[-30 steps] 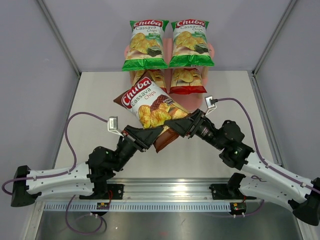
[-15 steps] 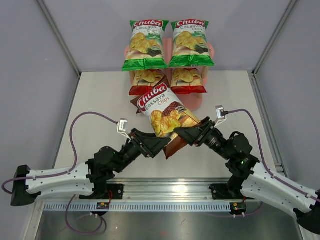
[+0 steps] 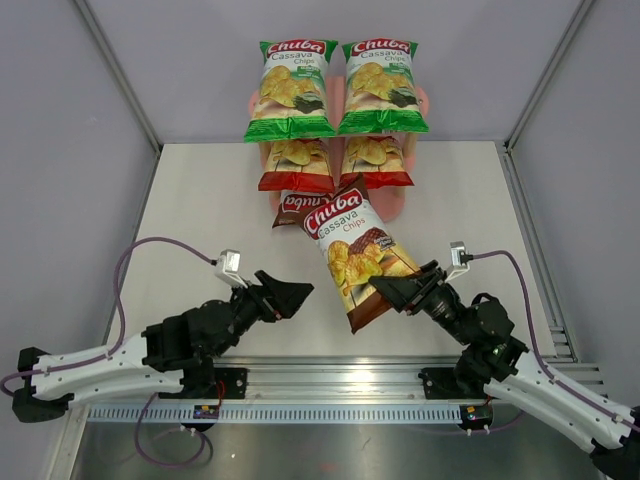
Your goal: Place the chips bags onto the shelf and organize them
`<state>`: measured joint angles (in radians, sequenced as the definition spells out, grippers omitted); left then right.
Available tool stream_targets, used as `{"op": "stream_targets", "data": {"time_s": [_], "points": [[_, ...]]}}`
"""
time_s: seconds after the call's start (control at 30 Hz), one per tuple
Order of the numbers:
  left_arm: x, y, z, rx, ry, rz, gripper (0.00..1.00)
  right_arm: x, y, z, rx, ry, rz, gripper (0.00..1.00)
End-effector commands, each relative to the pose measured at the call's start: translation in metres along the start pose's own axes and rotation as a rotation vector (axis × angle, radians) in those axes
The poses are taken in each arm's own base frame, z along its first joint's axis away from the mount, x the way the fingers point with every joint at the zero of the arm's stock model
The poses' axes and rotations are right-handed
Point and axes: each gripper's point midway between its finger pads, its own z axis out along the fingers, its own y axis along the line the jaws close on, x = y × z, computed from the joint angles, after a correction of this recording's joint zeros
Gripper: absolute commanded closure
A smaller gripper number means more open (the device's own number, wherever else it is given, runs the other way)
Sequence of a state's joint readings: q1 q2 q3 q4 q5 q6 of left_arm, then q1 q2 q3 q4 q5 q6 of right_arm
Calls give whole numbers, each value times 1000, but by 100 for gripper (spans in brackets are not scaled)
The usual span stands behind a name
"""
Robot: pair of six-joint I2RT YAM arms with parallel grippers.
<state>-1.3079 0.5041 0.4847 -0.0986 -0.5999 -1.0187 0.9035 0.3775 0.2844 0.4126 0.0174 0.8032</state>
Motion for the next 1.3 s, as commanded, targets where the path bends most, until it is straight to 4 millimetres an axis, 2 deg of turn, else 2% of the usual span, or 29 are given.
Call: {"op": "stream_targets", "data": {"time_s": [0.0,0.03,0.23,0.3,0.43,0.63,0.9,1.2,1.27], "points": [[-11,48,-10,-204,-47,82,1,-9,-6,-7,2,-86,35,73],[-13,51,-13,-223,-44,101,1,-4,-13,-10,12,-84,48,73],[-25,59,-15,-292,-74,169,1,11,-27,-12,11,-77,83,73],[-26,60,-14,-302,-80,177,1,14,-30,-11,13,-73,93,73],[-24,64,-12,-314,-83,184,1,20,-48,-13,63,-87,91,73],[-24,69,-13,-324,-84,186,1,18,-58,-14,93,-114,81,72],[-28,72,-18,-329,-94,182,1,13,-90,-12,227,-198,129,73],[-32,75,-23,-331,-100,184,1,-2,-109,-13,284,-299,160,72],[-31,75,-23,-330,-99,183,1,-2,-122,-12,327,-295,180,72]]}}
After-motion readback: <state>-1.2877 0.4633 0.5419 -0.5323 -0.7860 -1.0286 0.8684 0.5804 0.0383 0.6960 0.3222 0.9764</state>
